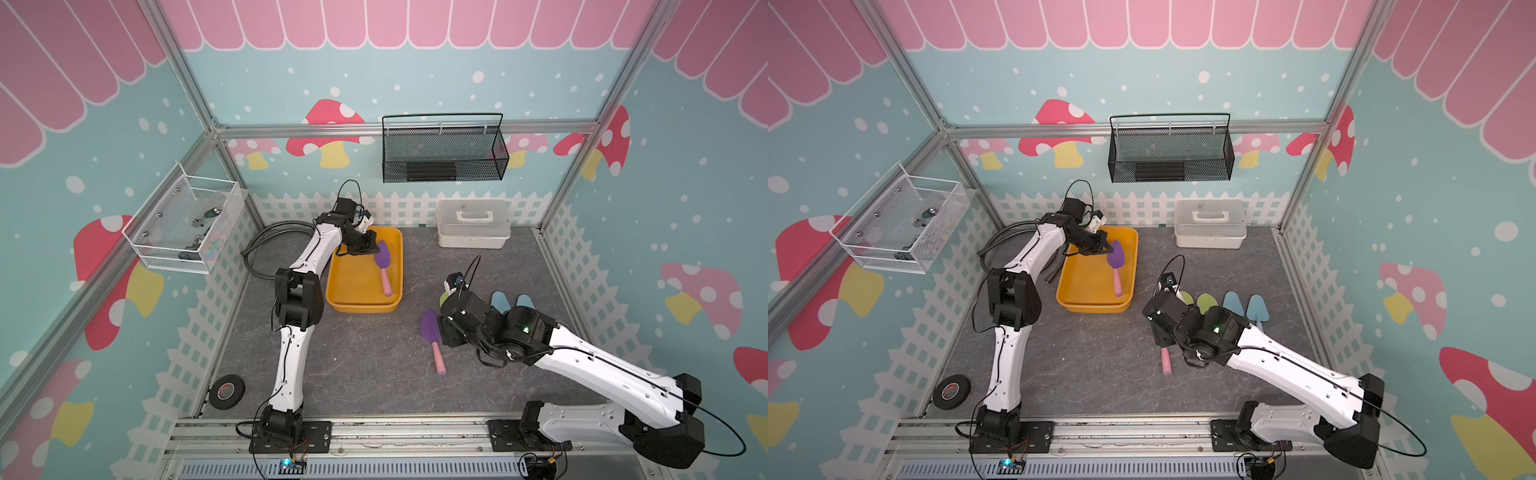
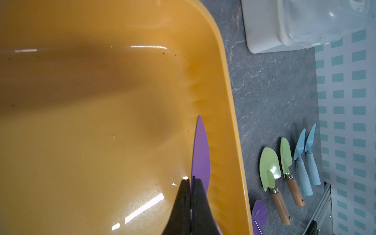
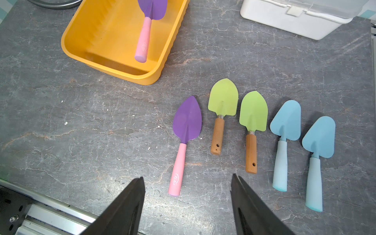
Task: Put the shovel into the storage box
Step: Place the shovel in the storage box.
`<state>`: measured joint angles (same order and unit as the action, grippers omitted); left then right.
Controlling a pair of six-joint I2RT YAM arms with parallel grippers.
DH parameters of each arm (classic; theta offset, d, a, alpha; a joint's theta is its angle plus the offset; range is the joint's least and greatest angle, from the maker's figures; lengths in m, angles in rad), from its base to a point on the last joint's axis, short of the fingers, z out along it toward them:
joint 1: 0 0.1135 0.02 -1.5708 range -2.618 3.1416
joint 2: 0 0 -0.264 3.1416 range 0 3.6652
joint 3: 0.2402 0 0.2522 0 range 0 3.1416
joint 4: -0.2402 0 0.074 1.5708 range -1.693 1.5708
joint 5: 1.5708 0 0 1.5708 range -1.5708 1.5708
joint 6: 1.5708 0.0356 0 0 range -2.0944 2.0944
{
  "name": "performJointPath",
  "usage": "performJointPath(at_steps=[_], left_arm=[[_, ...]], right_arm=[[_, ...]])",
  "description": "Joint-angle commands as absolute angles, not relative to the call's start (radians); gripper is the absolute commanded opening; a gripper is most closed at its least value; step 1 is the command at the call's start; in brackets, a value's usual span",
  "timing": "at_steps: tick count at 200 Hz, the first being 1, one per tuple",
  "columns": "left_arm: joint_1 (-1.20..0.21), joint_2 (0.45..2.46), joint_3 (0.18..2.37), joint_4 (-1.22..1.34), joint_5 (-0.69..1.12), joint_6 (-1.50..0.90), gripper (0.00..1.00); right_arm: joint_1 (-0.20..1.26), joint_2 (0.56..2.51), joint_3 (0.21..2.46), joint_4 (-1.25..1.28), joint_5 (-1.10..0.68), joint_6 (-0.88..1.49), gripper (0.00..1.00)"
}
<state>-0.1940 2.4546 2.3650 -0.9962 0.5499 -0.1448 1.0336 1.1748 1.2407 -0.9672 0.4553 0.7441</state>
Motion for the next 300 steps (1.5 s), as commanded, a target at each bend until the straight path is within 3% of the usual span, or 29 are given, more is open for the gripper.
performJointPath(at_steps=[1, 180, 192, 230, 300], left_arm=[[-0.209, 2.515, 2.436, -1.06, 0.553, -0.12, 0.0], [-0.265, 2.617, 2.456, -1.1, 0.453, -0.088, 0.0], [-0.265, 2.618, 2.455, -1.099, 0.447, -0.09, 0.1], [-0.265, 2.62, 2.45, -1.1, 0.429, -0.093, 0.27], [-0.267, 2.602, 2.447, -1.1, 0.403, -0.085, 0.37]], right_arm=[[1.027, 1.17, 1.233, -0.986, 0.47, 0.757, 0.7], [1.023, 1.151, 1.197, -0.96, 0.449, 0.769, 0.7], [1.024, 1.145, 1.194, -0.96, 0.449, 0.771, 0.7], [1.024, 1.133, 1.182, -0.959, 0.452, 0.775, 0.7], [1.023, 1.153, 1.177, -0.957, 0.439, 0.778, 0.7]])
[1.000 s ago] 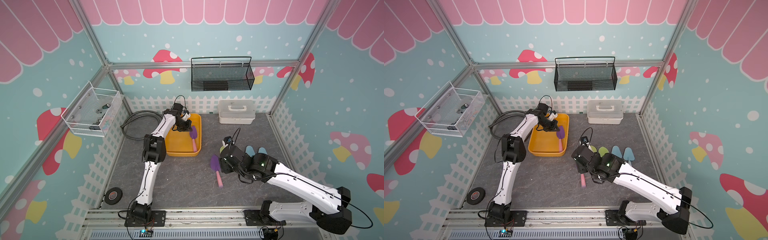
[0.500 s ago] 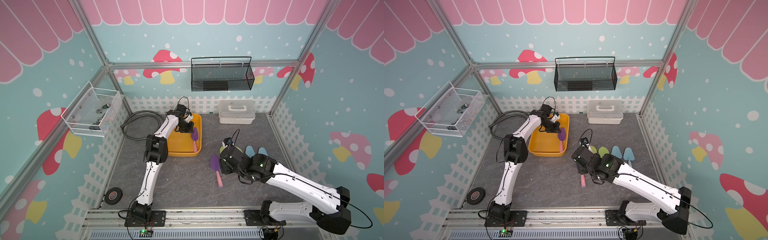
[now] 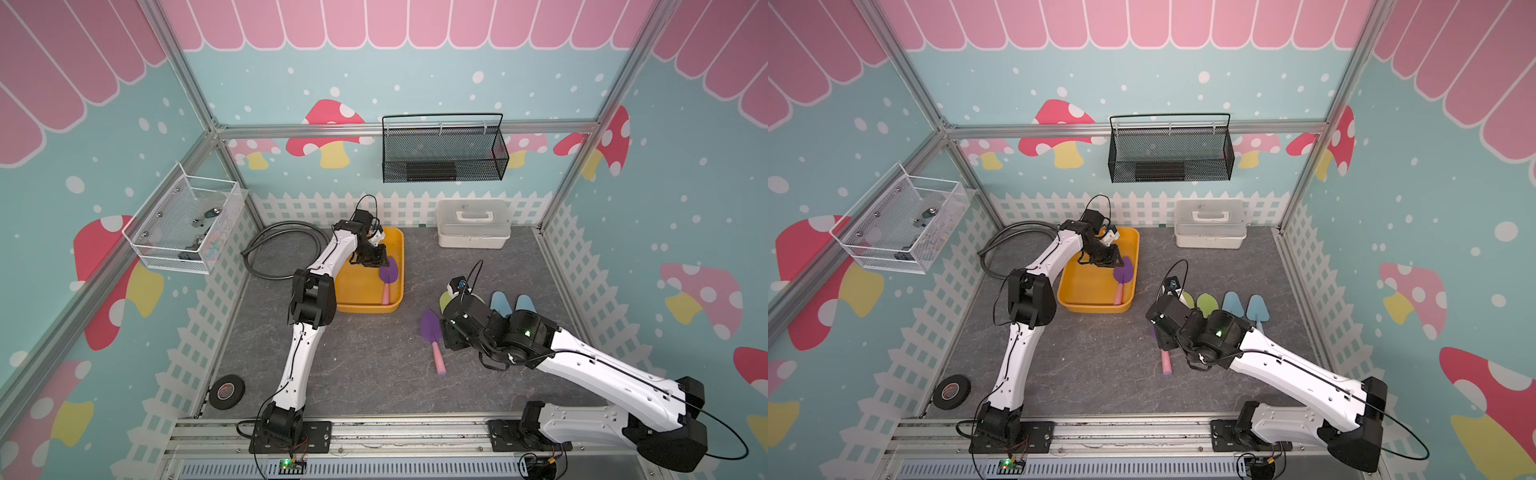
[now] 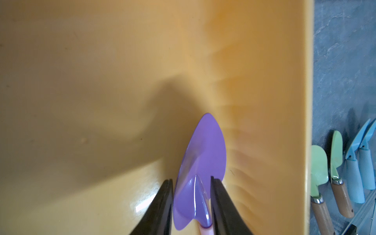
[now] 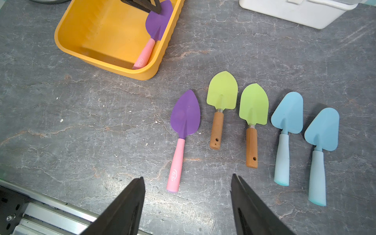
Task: Put the shovel into the storage box
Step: Place the shovel in the storage box.
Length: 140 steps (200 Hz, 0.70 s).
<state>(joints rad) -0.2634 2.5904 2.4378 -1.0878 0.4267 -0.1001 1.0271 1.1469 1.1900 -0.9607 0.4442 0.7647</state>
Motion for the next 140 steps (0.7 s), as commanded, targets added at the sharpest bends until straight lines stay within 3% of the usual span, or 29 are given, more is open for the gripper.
performJointPath(at_steps=[1, 78, 140], left_arm=[[-0.266, 2.602, 2.447, -1.1, 0.402, -0.086, 0.37], [-0.262, 2.519, 2.451, -1.101, 0.268, -0.088, 0.41], [-0.295, 2.165, 2.24, -1.093, 0.174, -0.094, 0.46]], right_arm=[[1.023, 1.153, 1.177, -0.957, 0.44, 0.779, 0.7], [1.019, 1.184, 1.177, -0.966, 0.459, 0.762, 0.7], [0.996, 1.248, 1.177, -0.999, 0.434, 0.757, 0.72]])
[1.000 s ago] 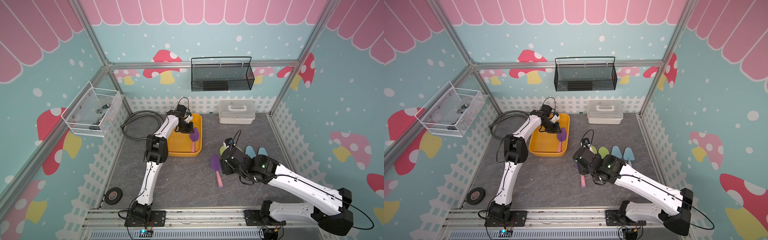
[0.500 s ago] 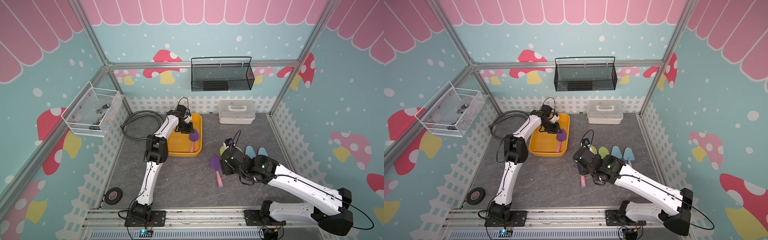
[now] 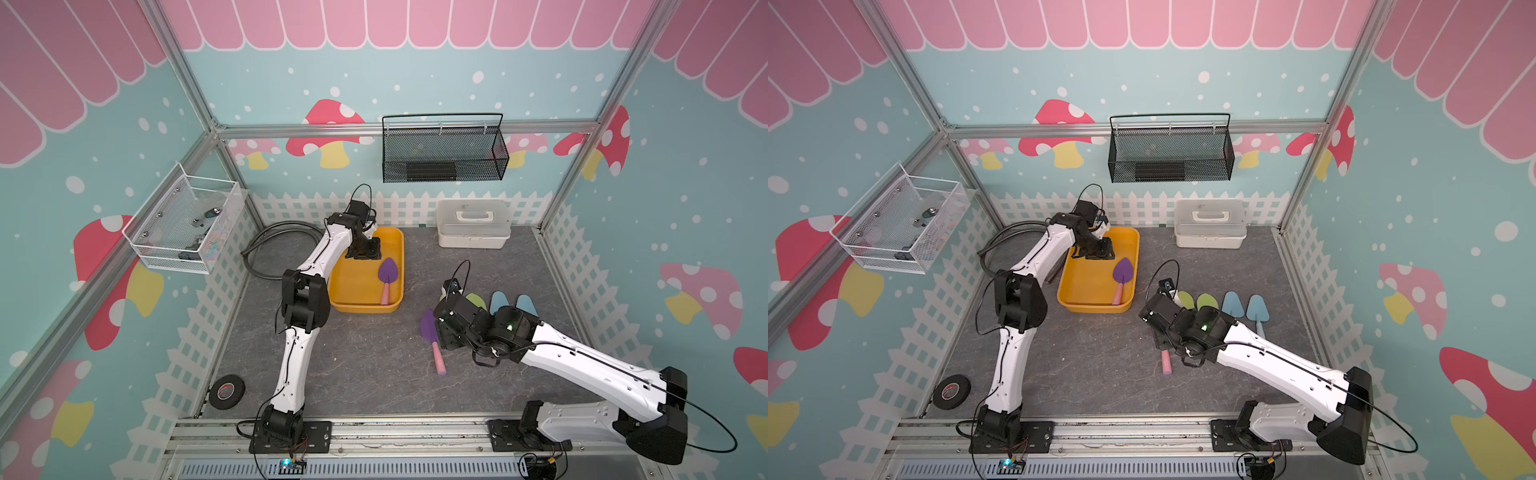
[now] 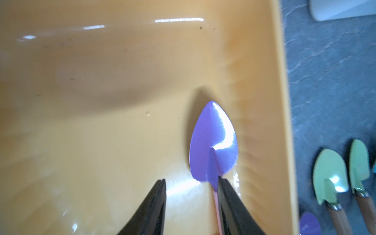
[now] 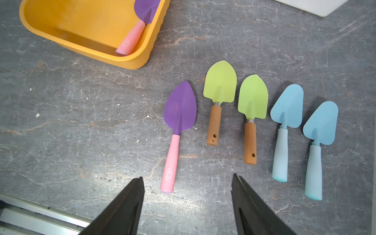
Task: Put the shovel into the storage box
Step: Place the shovel in the storage box, then pick up the shovel from the center of the board.
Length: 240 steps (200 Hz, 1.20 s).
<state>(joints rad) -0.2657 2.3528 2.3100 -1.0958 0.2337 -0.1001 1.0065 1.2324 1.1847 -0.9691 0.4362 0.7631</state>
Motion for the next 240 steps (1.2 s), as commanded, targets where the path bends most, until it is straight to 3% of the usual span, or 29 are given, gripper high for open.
performJointPath(at_steps=[1, 25, 53, 118, 240], left_arm=[[-0.296, 2.159, 2.235, -1.091, 0.173, -0.095, 0.46], [-0.338, 2.01, 2.091, -1.07, 0.135, -0.125, 0.47], [-0.387, 1.787, 1.824, -0.942, 0.148, -0.196, 0.62], [-0.436, 1.316, 1.319, -0.713, 0.192, -0.348, 0.73], [-0.447, 1.216, 1.182, -0.701, 0.17, -0.361, 0.74]], right_arm=[[0.996, 1.249, 1.176, -0.999, 0.433, 0.756, 0.72], [0.984, 1.264, 1.153, -0.994, 0.422, 0.749, 0.74], [0.954, 1.274, 1.108, -0.957, 0.388, 0.73, 0.74], [0.909, 1.339, 1.015, -0.841, 0.241, 0.671, 0.71], [0.889, 1.518, 0.906, -0.67, 0.07, 0.646, 0.57]])
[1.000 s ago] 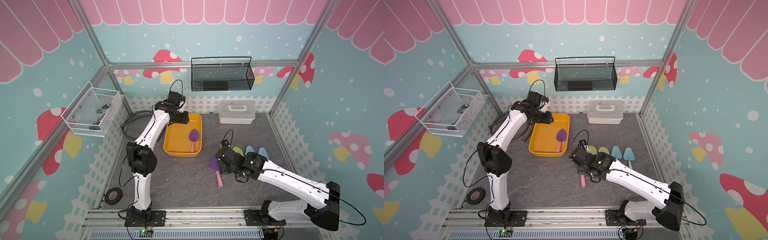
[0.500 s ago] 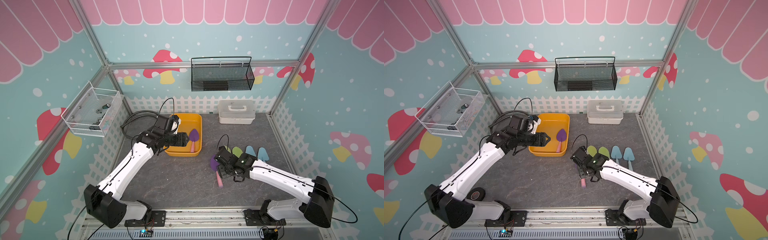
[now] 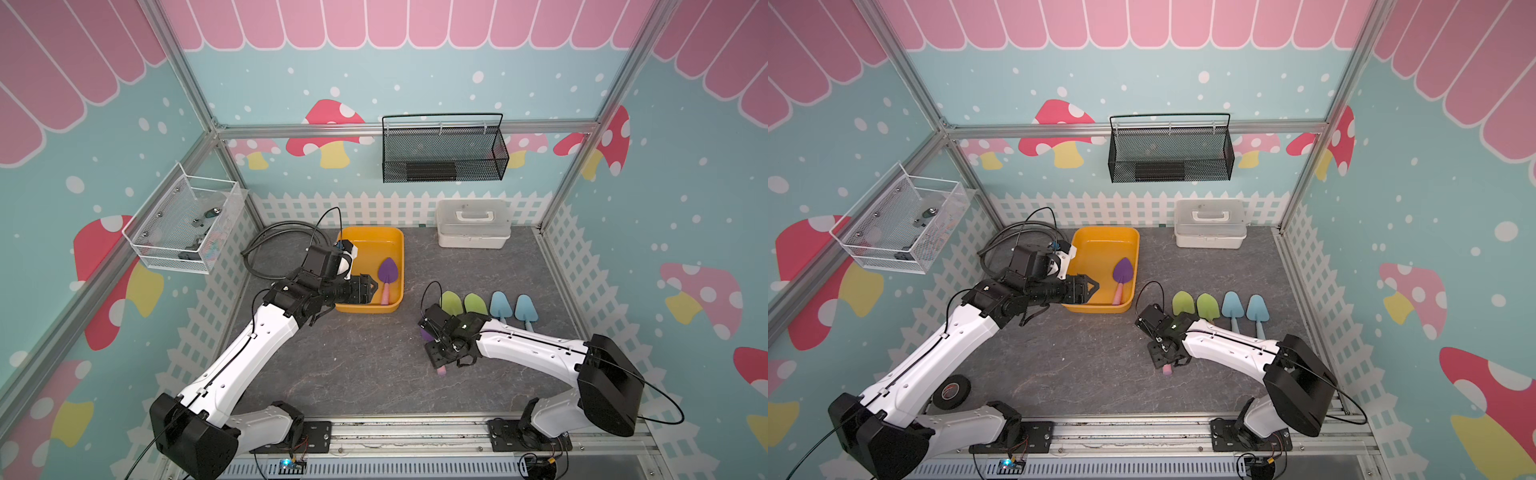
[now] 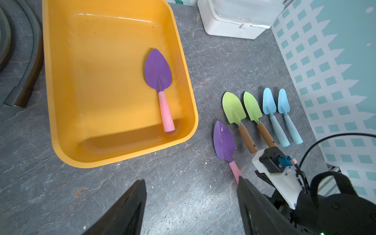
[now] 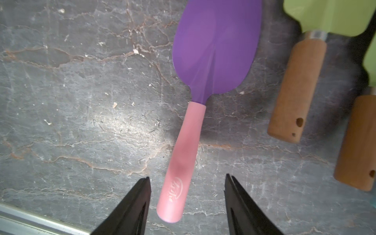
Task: Put the shovel into the storage box
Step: Pick up the shovel from the center of the board.
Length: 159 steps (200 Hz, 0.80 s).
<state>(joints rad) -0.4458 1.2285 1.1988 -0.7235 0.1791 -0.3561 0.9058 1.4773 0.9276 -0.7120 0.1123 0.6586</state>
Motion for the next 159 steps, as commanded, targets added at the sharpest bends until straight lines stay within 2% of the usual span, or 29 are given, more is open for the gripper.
performJointPath(at_steps=[1, 50, 83, 135, 159], left_arm=[[-0.447, 1.216, 1.182, -0.7, 0.17, -0.361, 0.74], [-0.447, 1.199, 1.165, -0.701, 0.154, -0.357, 0.74], [-0.448, 1.198, 1.164, -0.701, 0.153, -0.353, 0.75], [-0.447, 1.206, 1.16, -0.698, 0.156, -0.354, 0.75], [-0.446, 1.203, 1.158, -0.695, 0.156, -0.355, 0.75]], right_arm=[[0.888, 1.52, 0.905, -0.67, 0.069, 0.646, 0.57], [0.873, 1.562, 0.887, -0.624, 0.042, 0.641, 0.51], [0.87, 1.587, 0.882, -0.603, 0.016, 0.637, 0.42], [0.869, 1.592, 0.873, -0.597, 0.004, 0.636, 0.37], [0.869, 1.589, 0.865, -0.598, 0.004, 0.641, 0.27]])
